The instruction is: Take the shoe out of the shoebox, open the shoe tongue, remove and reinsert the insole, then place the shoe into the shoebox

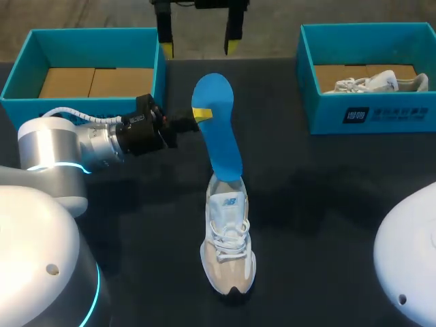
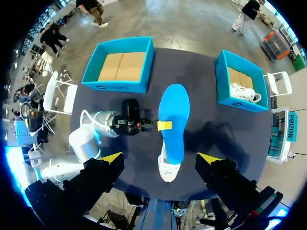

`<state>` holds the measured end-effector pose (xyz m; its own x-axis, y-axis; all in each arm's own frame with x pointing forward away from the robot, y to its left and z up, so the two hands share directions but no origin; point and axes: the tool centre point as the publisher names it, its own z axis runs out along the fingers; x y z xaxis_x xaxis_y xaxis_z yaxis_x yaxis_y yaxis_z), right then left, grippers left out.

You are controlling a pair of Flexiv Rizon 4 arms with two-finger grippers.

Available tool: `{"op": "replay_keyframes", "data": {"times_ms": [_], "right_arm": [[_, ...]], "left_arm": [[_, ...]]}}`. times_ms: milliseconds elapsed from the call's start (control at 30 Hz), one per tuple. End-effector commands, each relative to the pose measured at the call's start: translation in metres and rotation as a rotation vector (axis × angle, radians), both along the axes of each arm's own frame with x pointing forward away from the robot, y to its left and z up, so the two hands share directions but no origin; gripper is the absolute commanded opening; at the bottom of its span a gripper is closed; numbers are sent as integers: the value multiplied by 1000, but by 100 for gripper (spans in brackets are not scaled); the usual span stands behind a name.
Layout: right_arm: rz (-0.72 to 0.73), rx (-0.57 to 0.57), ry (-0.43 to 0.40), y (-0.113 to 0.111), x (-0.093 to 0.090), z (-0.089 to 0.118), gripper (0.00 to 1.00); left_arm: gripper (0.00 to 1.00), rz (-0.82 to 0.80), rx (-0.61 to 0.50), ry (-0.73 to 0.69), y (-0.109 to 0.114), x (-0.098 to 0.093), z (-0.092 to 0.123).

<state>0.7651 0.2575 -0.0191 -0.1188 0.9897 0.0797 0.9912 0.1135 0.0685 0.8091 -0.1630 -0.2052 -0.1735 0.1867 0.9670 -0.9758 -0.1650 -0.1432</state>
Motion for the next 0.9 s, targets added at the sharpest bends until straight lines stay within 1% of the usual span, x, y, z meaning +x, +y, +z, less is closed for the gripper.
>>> {"op": "replay_keyframes", "data": {"times_ms": [33, 100, 233, 367, 467, 500, 567, 667, 800, 900], "right_arm": [[-8, 131, 4, -19, -1, -4, 100], [-13, 157, 16, -24, 0, -3, 100], [-24, 254, 13, -35, 1, -1, 100], [-33, 326, 16, -43, 2, 1, 100], [-40, 395, 17, -49, 3, 0, 100], [-33, 443, 18, -51, 3, -1, 100], [-40, 495, 22, -55, 4, -2, 100], [-25, 563, 21, -58, 4, -3, 100], [-28, 612, 31, -62, 6, -5, 100], [-12, 685, 44, -66, 8, -7, 100]], "left_arm": [[0, 1, -1, 0, 0, -1, -1], [0, 1, -1, 0, 0, -1, -1], [0, 1, -1, 0, 0, -1, -1], [0, 1, -1, 0, 0, -1, -1], [0, 1, -1, 0, 0, -1, -1], [0, 1, -1, 0, 0, -1, -1], [0, 1, -1, 0, 0, -1, -1], [0, 1, -1, 0, 0, -1, -1], [0, 1, -1, 0, 0, -1, -1], [0, 1, -1, 0, 0, -1, -1]]}}
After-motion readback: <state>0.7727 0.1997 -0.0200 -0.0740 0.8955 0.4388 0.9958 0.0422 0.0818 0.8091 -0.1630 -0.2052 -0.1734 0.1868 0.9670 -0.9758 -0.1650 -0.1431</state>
